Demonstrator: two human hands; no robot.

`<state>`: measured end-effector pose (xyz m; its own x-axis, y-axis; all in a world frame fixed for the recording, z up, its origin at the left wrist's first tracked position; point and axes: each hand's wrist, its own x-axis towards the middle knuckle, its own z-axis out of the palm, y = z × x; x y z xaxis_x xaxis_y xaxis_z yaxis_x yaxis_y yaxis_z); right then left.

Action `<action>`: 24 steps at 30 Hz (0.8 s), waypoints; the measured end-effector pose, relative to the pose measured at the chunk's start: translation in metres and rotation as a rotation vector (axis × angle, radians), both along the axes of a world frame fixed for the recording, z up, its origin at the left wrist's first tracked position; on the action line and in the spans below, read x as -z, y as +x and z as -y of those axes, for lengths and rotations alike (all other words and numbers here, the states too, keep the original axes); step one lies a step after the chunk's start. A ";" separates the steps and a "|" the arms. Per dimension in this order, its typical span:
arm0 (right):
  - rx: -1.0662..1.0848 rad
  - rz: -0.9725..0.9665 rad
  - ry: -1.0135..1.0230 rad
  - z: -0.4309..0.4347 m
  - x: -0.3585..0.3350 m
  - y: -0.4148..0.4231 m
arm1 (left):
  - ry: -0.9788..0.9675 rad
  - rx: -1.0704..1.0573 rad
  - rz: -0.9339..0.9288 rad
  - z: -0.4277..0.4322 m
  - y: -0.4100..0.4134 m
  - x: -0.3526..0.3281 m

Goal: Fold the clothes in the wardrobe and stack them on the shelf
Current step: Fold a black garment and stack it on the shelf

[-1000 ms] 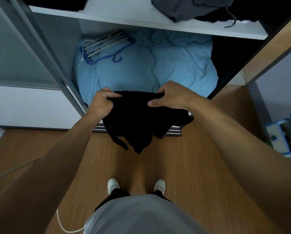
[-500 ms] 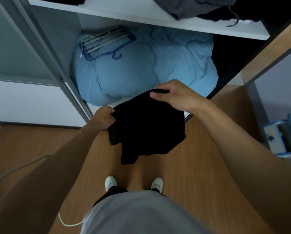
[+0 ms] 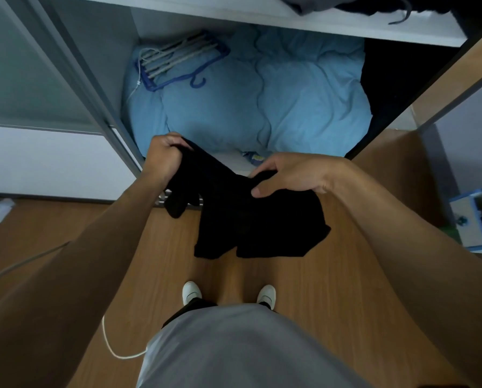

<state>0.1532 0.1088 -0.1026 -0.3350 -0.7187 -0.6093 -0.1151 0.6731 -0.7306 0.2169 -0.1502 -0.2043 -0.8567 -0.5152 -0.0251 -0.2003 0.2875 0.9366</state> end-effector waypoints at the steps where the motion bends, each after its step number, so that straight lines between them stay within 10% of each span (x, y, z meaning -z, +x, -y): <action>1: 0.039 -0.028 -0.009 0.000 -0.001 -0.001 | -0.011 0.021 -0.001 0.000 0.001 -0.001; 10: 0.522 0.092 -0.179 -0.009 0.018 -0.005 | -0.112 0.135 0.214 -0.004 0.015 -0.001; 17: 0.390 0.208 -0.151 0.009 0.013 0.013 | -0.139 0.196 0.170 -0.026 0.002 -0.018; 21: 0.076 -0.308 -0.008 0.012 0.007 0.017 | -0.207 0.233 0.280 -0.029 0.001 -0.020; 24: 0.132 -0.310 -0.085 0.016 0.004 0.021 | -0.263 0.301 0.281 -0.033 -0.003 -0.018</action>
<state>0.1737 0.0927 -0.1070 -0.5882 -0.7006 -0.4040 -0.2567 0.6355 -0.7282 0.2137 -0.1167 -0.1865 -0.9473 -0.2655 -0.1794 -0.3070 0.5910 0.7460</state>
